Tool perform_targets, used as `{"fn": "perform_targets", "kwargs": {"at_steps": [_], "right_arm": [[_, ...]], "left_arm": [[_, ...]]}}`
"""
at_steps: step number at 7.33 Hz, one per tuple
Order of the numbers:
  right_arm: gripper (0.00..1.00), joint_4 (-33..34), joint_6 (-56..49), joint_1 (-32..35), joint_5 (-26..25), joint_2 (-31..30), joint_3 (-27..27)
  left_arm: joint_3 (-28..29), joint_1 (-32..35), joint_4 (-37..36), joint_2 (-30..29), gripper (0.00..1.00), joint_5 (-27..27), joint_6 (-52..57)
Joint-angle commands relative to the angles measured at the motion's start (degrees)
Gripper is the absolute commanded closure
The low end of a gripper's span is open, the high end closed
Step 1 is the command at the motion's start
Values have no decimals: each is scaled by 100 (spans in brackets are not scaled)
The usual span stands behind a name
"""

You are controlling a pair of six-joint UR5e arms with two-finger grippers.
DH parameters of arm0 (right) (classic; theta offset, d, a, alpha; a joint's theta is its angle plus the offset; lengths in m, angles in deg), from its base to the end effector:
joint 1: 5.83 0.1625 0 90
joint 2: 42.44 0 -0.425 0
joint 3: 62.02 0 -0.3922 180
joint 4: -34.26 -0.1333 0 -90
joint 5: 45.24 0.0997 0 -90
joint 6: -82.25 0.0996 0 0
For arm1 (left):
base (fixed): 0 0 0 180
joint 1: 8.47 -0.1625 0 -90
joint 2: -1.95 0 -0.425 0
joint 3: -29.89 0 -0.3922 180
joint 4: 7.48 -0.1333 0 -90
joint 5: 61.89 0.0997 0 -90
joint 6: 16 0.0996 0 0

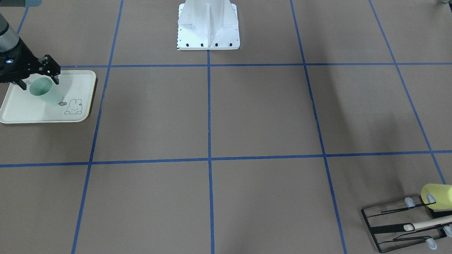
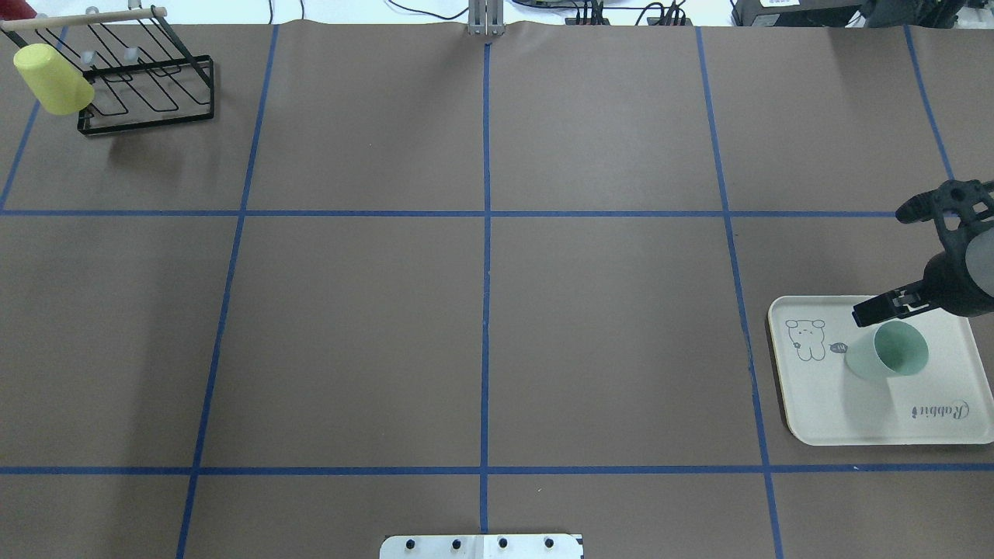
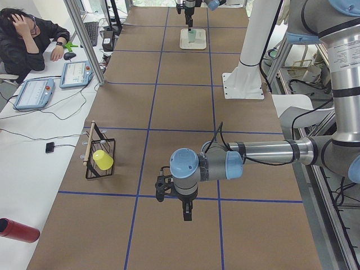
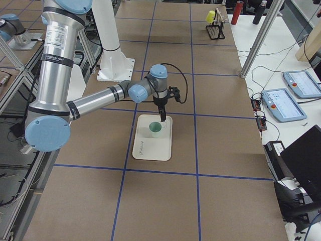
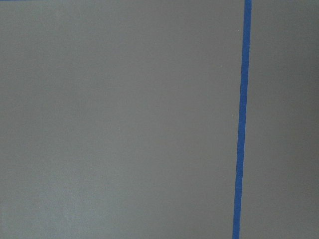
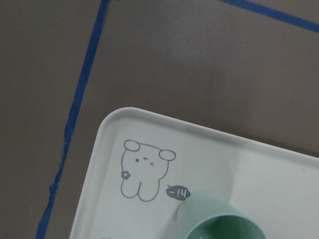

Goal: Left arm grabs green cup and hands to right arm on tray

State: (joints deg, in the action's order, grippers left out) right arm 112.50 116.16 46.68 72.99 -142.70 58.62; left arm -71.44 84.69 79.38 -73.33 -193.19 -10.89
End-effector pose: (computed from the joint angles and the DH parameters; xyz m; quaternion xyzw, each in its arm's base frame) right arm -0.1891 -0.3881 0.4654 0.0813 -0.3470 -0.0966 0.9293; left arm -0.0881 -0.3698 0.6824 -0.0278 0.3550 -0.0042 0.9344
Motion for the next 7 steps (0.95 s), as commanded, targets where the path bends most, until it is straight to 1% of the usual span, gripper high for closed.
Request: {"fn": "perform_targets", "kwargs": {"at_steps": [1,2,3,5,6,7], "right_arm": [[0,51,-733,809,303,208,-329],[0,68,-1546,1387,610,199,-609],[0,68,-2311,1837,787,182,-978],[0,51,-3499,2444,789,94,-1690],[0,77,-3949,2848,824,-19,-1841],[0,121,-4023,3244,1033,-203,-1843]], "left_arm": [[8,0,7,4,0,-9,25],[-1,0,7,4,0,-9,34],[-10,-9,7,-5,0,-9,34],[-19,-9,7,-5,0,-9,43],[-19,-9,7,-5,0,-9,52],[-19,-9,7,-5,0,-9,52]]}}
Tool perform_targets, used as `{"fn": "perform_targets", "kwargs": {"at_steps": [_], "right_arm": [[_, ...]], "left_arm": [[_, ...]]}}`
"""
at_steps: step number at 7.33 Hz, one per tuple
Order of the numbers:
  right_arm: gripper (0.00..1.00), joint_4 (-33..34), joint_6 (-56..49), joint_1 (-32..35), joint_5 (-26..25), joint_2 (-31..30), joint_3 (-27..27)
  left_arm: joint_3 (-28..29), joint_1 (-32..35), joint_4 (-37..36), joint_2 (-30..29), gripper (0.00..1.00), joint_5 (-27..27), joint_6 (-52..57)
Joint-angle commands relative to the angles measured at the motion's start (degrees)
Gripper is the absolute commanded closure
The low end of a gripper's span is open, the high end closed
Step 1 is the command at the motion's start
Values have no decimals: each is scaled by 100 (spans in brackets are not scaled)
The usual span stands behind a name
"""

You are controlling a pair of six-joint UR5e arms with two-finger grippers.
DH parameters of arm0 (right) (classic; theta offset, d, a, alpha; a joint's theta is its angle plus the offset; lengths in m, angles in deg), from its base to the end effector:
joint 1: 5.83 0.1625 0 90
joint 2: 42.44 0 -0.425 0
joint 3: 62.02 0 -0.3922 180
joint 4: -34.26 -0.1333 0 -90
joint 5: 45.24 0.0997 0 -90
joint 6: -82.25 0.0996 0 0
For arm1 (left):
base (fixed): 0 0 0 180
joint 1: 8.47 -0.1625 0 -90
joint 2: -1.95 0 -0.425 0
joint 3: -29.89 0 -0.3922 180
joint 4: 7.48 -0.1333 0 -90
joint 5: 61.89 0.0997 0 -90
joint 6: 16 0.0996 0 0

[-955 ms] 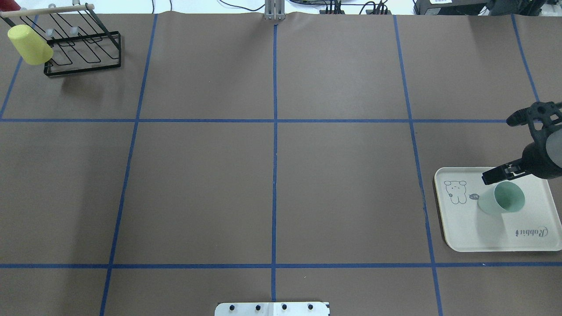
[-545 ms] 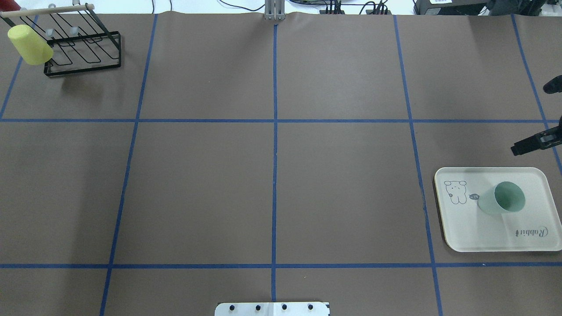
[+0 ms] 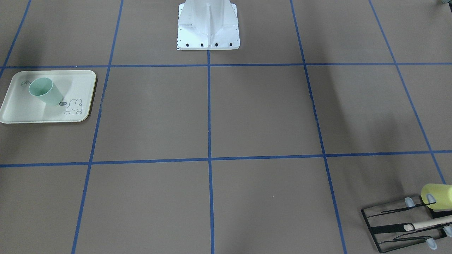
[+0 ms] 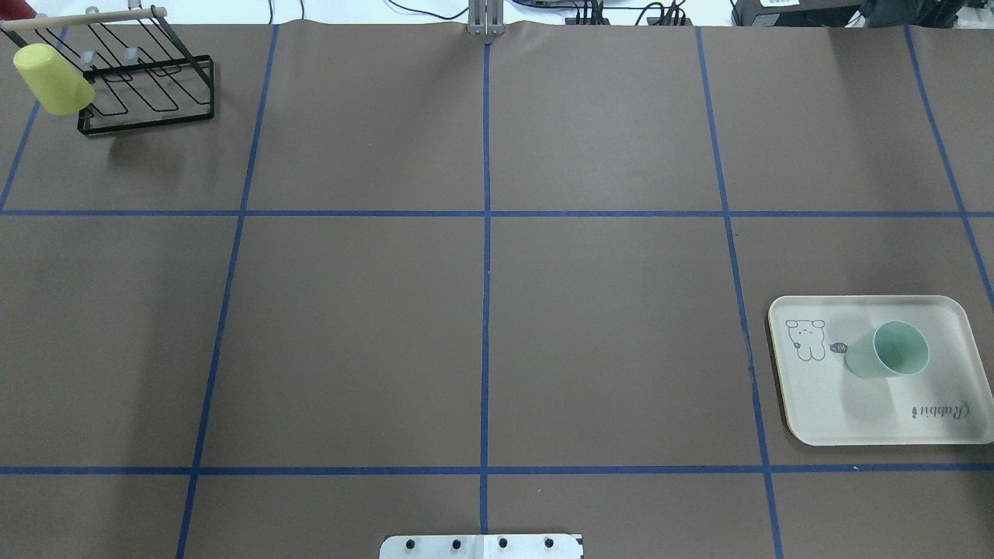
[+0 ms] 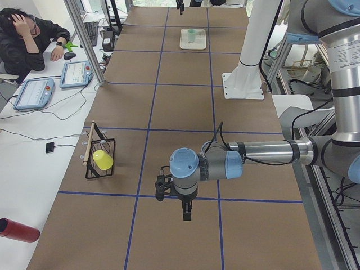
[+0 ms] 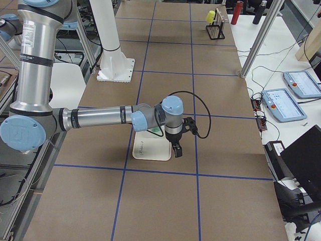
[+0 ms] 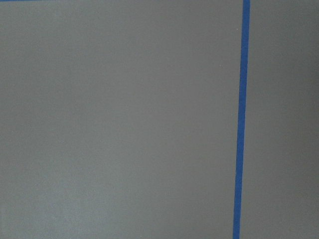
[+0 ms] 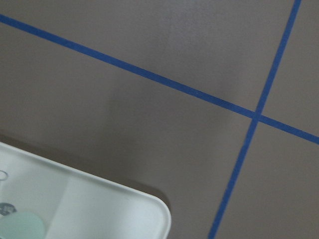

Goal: Left arm grabs green cup and hands to right arm on tray

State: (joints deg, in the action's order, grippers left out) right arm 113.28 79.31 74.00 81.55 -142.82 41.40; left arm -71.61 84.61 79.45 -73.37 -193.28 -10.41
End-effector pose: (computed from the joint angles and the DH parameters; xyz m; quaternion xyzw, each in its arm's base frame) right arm -0.0036 -0.4374 0.6130 0.0958 -0.3199 -0.1458 0.9313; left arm -0.0875 -0.3707 0.6805 -0.0242 0.3557 0.0012 0.9343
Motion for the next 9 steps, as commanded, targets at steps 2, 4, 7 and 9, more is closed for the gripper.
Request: {"fn": "perform_targets", "kwargs": {"at_steps": [2,4,7,9], "right_arm": [[0,540,-348,691,329,-246,2],[0,694,-348,692,190,-367,3],[0,650,-339,692,206,-421,-32],[0,649,-278,692,250,-421,-103]], "left_arm": [[26,0,0,0,0,0,4],[26,0,0,0,0,-9,4],[43,0,-9,-53,0,-9,-5],[-62,-18,0,-114,0,-70,-241]]}}
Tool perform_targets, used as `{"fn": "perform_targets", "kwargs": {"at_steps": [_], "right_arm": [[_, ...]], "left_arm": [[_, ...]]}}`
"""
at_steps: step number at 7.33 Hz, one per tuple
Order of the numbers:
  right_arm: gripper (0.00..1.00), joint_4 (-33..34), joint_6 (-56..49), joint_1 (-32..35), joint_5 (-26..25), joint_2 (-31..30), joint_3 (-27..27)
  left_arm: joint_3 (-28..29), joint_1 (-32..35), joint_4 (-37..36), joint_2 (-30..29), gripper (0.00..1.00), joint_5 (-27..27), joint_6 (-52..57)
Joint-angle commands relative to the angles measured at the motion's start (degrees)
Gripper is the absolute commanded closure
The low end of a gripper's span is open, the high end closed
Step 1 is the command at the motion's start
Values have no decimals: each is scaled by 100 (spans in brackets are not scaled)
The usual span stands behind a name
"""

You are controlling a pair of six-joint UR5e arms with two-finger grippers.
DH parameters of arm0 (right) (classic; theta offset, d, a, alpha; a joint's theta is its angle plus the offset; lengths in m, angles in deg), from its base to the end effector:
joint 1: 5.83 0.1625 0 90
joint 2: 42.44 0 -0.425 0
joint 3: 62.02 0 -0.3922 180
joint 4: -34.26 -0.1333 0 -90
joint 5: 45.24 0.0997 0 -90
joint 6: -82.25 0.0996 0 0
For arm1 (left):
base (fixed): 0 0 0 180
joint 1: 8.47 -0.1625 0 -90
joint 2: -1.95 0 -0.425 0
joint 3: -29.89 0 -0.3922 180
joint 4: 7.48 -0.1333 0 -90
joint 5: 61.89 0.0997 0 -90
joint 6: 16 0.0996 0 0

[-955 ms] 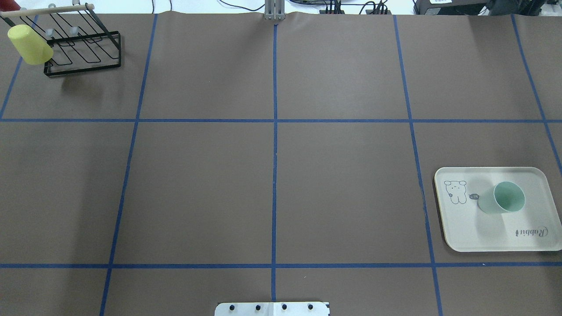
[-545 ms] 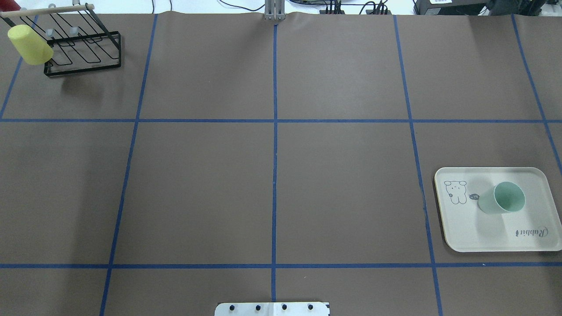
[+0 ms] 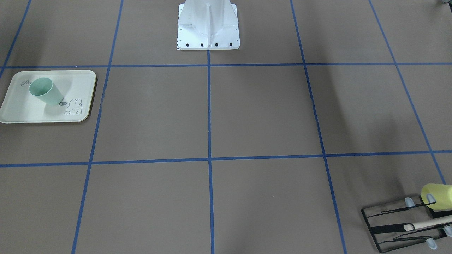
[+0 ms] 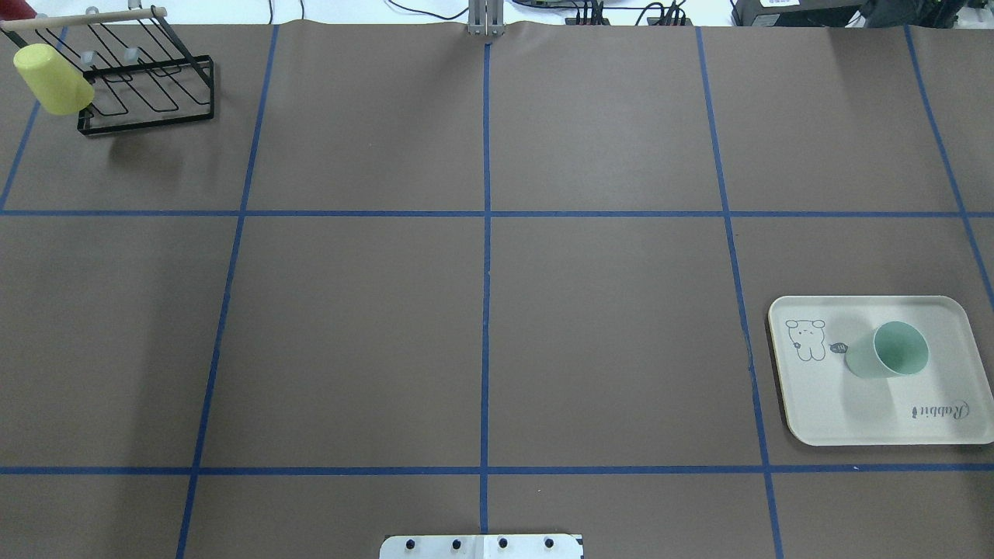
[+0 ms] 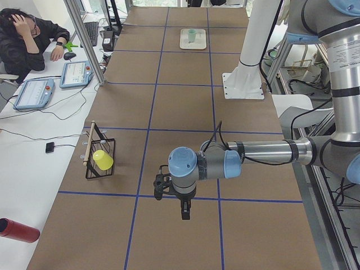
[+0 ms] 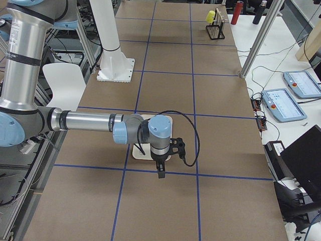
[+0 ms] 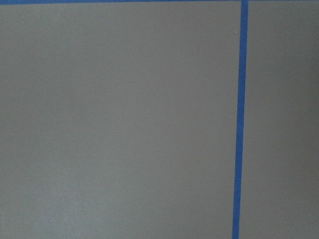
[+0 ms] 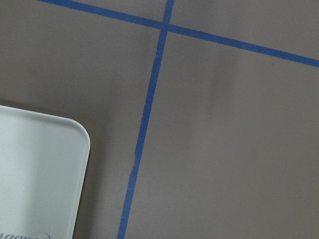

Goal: Left arm grabs green cup and hands to right arm on tray

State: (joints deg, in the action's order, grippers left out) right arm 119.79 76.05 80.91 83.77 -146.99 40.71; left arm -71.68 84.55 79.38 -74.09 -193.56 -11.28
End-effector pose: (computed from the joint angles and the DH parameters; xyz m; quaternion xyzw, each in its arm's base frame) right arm 0.0484 -0.3918 0.6590 0.0304 -0.3331 -0.0854 0.9385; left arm -0.0871 -0.3773 0.6750 -0.0210 0.3575 -0.0033 0.9337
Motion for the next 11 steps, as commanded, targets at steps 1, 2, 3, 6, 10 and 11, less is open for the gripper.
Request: {"fn": "perform_targets", "kwargs": {"at_steps": [1,2,3,6,10,11], "right_arm": [[0,-1,48,0,28,-4,-42],[0,-1,57,0,37,-4,-43],[0,-1,57,0,37,-4,-34],[0,7,57,0,54,4,-51],[0,-1,-22,0,301,-188,10],[0,-1,-22,9,248,-224,-7]], "left_arm": [[-195,-38,7,-120,0,-147,-477],[-222,-64,215,-130,0,-148,-498],[-222,-117,313,-121,0,-148,-463],[-213,-126,332,-112,0,-148,-437],[-223,-126,744,-42,0,-375,-428],[-179,-126,728,-33,0,-394,-428]]}}
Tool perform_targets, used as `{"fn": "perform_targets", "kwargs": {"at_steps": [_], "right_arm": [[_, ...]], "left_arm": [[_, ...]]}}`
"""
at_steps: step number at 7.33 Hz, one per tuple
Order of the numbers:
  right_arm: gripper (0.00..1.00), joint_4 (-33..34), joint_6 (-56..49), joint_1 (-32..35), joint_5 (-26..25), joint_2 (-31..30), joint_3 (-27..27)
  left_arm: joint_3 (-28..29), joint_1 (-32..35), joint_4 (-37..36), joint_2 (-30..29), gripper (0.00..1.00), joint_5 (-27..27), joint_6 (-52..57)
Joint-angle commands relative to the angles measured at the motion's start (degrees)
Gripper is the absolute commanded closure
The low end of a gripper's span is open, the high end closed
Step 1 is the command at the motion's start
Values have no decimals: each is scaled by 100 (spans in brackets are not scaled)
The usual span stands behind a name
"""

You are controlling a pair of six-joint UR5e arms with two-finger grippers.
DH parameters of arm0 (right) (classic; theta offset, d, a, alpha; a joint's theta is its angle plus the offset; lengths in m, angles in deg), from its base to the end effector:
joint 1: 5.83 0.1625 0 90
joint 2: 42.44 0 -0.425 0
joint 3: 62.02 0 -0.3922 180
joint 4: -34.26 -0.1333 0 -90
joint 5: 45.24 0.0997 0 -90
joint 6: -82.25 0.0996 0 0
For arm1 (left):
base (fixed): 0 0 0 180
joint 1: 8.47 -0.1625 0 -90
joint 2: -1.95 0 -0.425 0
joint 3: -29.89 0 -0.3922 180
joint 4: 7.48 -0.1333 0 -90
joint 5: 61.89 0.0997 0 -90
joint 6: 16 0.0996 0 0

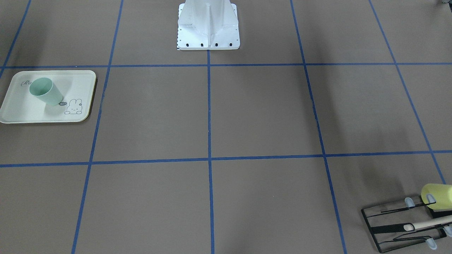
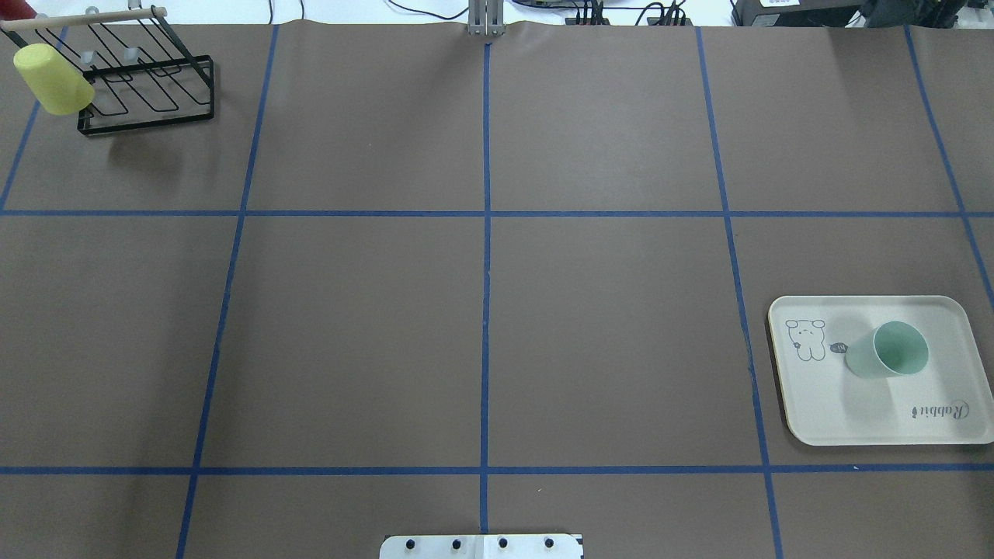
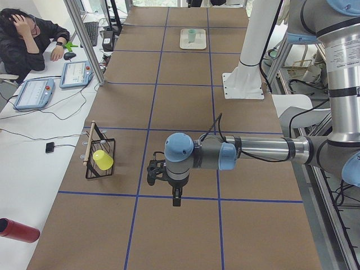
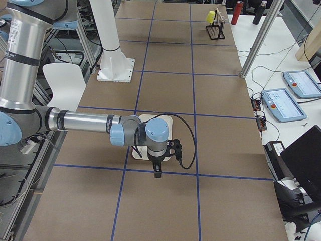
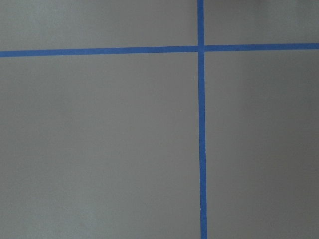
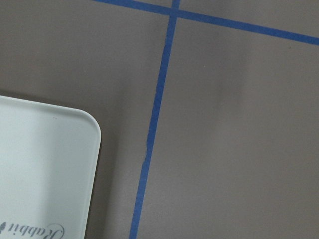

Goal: Left arm grabs green cup and hands to right arm on tray

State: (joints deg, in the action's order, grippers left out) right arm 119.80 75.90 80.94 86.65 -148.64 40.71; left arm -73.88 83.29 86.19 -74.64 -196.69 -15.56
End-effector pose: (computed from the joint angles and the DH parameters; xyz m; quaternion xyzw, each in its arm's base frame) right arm 0.0456 -0.3770 0.6668 0.0178 -0.3571 -0.0811 0.9304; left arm -0.0753 -0.3959 0.6369 0.0398 0.3801 0.0028 0.9241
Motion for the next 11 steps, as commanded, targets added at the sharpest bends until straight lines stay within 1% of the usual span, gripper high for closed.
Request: {"fn": "perform_targets", "kwargs": {"at_steps": [1,4,11], "right_arm": [[0,-3,-7,50,-41,-59,79],[0,-12,2,59,-41,-59,124],[0,-11,2,59,-24,-51,150]], "left_arm": [[15,0,64,74,0,-90,0],[32,9,64,162,0,-90,0],[23,0,73,162,0,-81,0]]}}
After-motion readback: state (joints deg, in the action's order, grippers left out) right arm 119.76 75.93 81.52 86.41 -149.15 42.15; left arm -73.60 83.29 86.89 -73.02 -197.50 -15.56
